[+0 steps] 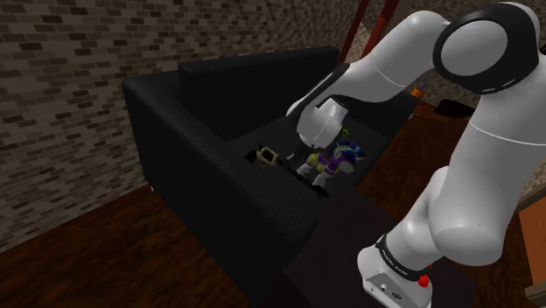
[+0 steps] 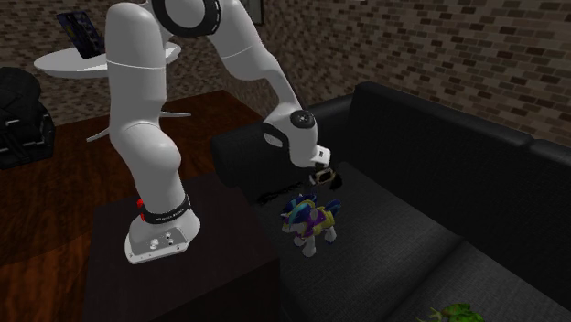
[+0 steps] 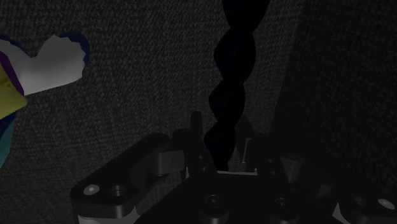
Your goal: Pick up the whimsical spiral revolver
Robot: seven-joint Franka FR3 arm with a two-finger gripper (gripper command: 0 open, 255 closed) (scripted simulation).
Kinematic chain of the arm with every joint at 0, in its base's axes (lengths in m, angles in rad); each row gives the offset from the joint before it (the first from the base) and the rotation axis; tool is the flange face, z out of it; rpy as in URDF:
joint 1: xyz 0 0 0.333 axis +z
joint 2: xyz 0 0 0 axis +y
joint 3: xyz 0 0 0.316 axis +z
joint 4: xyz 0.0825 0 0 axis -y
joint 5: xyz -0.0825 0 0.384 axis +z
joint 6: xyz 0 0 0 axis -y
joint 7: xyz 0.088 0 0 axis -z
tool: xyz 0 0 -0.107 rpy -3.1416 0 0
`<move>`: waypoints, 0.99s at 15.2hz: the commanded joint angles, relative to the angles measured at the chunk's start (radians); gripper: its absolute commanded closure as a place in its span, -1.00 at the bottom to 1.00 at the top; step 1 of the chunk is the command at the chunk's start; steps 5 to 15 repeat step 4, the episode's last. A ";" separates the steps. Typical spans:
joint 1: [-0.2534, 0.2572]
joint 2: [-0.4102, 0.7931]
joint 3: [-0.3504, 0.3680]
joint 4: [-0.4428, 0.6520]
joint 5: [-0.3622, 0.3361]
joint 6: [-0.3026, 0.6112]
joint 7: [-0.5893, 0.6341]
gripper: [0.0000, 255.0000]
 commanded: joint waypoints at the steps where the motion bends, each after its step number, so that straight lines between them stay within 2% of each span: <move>1: 0.013 -0.034 -0.023 -0.015 -0.061 -0.009 0.050 1.00; 3: 0.021 -0.054 -0.035 -0.023 -0.095 -0.013 0.080 1.00; 15: 0.021 -0.054 -0.035 -0.023 -0.095 -0.013 0.080 1.00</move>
